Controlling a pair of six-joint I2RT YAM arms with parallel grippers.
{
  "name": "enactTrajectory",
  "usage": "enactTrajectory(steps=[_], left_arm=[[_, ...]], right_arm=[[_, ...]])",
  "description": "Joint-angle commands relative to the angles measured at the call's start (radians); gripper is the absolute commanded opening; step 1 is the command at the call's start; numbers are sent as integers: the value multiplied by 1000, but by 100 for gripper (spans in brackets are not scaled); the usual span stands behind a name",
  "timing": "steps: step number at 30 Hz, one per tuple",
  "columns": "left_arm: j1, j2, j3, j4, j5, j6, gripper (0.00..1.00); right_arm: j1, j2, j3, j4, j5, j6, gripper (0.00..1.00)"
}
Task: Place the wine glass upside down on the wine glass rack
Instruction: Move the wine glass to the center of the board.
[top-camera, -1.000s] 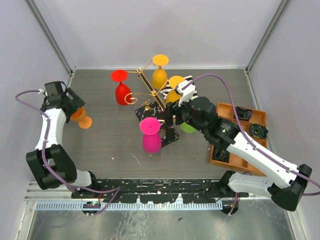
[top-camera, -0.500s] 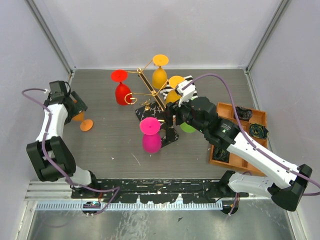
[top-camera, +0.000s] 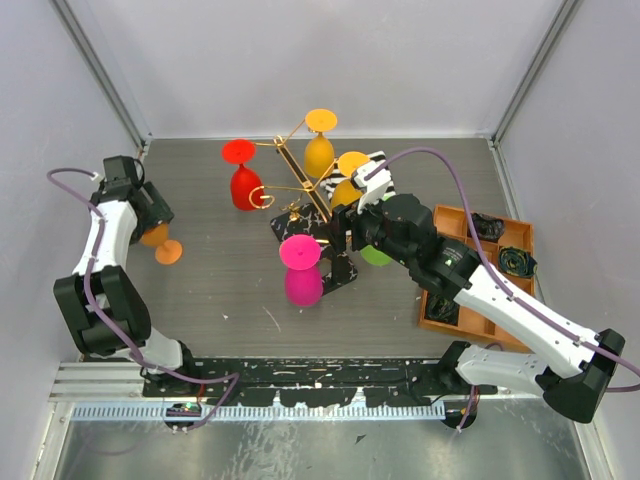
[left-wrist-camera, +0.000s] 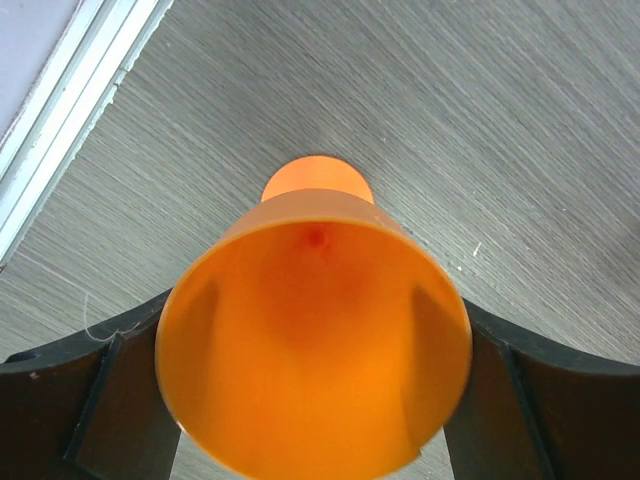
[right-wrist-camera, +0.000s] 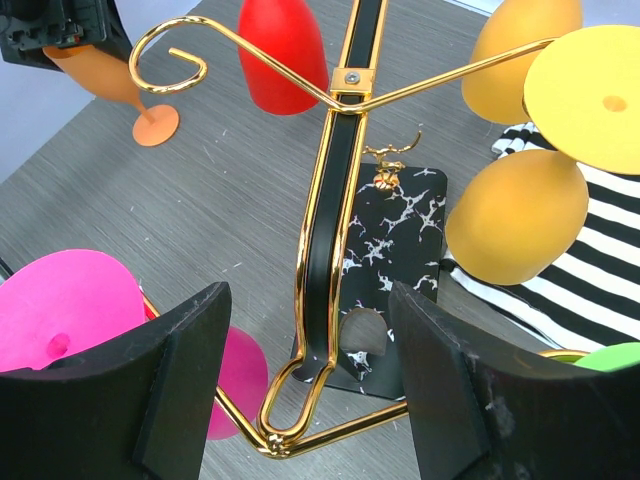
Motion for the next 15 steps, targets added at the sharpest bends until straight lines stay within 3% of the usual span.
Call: enactTrajectory(steps=[1,15], left_arm=[[-10,-36,52,-12,-17,19,91],[-57,-102,17,-56,63,31,83]], right_arm=[[-5,-6,-26,-86,-8,29,70],[-3,-10,-38,-82,1,30,70]])
